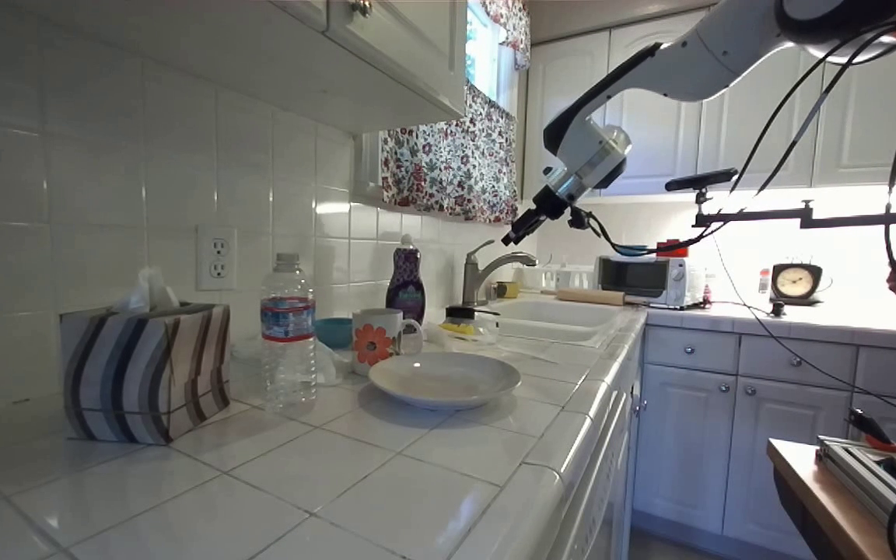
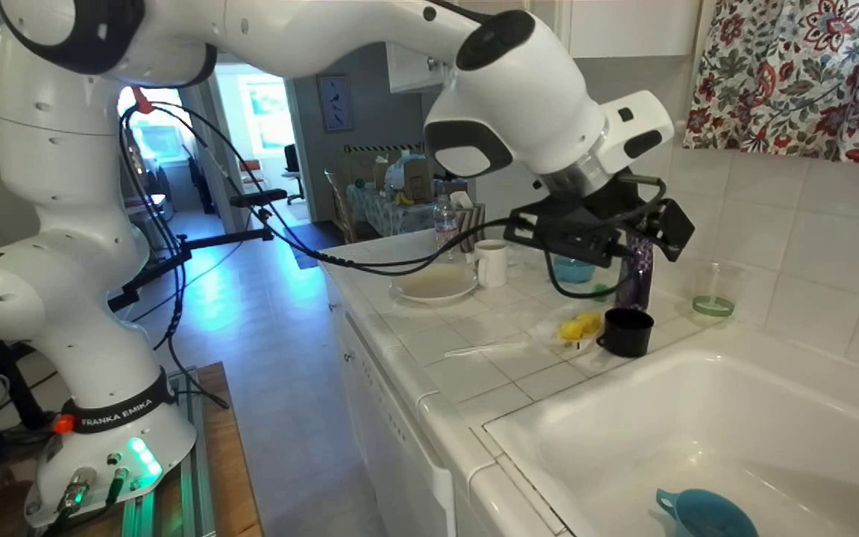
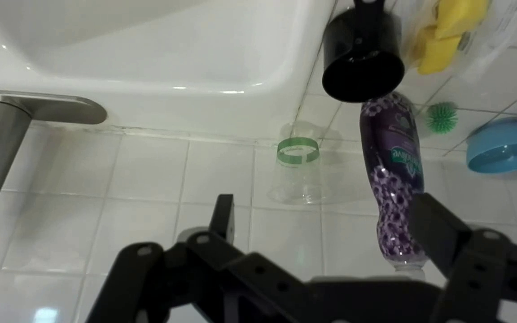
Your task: Pour some dishwashing liquid in the sink.
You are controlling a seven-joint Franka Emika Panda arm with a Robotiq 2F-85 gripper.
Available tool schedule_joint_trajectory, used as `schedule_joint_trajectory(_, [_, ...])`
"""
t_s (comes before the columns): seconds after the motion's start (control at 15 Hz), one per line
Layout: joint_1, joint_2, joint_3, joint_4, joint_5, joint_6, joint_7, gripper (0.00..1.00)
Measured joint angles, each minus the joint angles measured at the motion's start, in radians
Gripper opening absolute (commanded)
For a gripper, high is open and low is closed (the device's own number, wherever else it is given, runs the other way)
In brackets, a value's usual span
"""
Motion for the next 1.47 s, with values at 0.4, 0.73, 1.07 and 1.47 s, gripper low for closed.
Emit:
schedule_joint_trajectory(0.4, [-0.045, 0.169, 0.008, 0.190, -0.005, -0.158, -0.081, 1.00])
schedule_joint_trajectory(0.73, [-0.045, 0.202, 0.009, 0.241, -0.006, -0.170, -0.081, 1.00])
schedule_joint_trajectory(1.07, [-0.045, 0.202, 0.015, 0.243, -0.006, -0.172, -0.090, 1.00])
schedule_joint_trajectory(1.47, [-0.050, 0.210, 0.067, 0.288, 0.001, -0.172, -0.234, 1.00])
